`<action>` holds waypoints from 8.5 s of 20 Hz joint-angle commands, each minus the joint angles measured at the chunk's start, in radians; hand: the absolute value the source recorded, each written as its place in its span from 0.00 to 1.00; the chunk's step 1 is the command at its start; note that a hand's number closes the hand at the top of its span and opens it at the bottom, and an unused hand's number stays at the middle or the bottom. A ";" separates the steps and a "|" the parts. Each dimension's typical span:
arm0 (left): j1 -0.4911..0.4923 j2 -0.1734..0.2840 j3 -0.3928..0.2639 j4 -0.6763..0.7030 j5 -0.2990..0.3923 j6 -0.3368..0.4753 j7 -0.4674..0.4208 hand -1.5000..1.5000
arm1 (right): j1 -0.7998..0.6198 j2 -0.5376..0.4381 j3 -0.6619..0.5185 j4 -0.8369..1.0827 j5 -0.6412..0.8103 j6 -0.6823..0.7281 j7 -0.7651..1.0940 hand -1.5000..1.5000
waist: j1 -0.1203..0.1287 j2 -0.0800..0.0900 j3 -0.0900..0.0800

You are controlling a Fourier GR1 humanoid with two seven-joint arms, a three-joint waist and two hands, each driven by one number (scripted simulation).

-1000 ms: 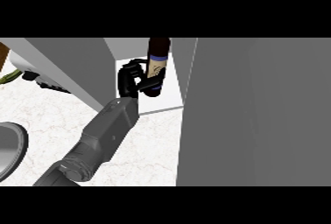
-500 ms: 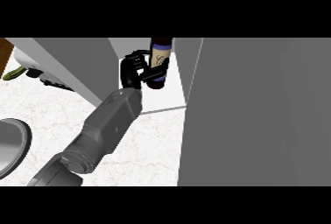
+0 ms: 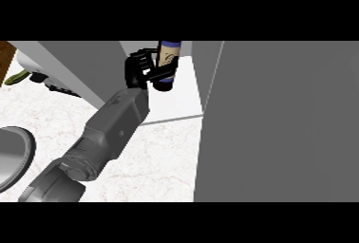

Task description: Pick up the wine, place it into the cabinet and close the cabinet

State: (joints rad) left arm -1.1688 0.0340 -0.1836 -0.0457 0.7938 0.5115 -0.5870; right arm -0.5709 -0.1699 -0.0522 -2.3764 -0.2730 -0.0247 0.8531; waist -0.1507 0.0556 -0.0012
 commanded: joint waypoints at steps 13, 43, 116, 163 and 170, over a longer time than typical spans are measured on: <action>0.041 0.069 -0.151 0.045 -0.163 0.243 0.027 1.00 | 0.004 0.003 0.009 -0.022 -0.016 0.003 0.008 0.00 | -0.020 0.011 -0.001; 0.020 0.127 -0.231 0.013 -0.250 -0.071 0.054 0.00 | -0.026 0.004 0.001 -0.003 -0.016 0.004 -0.002 0.00 | 0.025 -0.008 -0.002; 1.405 0.607 -0.443 -2.158 -0.097 -0.221 0.110 1.00 | -0.103 0.084 0.387 -0.053 -0.026 -0.110 0.172 1.00 | 0.186 -0.065 -0.003; 1.629 0.896 0.282 -2.012 0.405 -0.813 0.177 1.00 | -0.636 0.066 0.465 1.499 0.078 -0.297 -0.686 1.00 | 0.188 -0.026 0.001; 1.622 0.894 0.293 -2.013 0.403 -0.813 0.177 1.00 | -0.613 0.046 0.451 1.519 0.083 -0.287 -0.729 1.00 | 0.192 -0.022 -0.001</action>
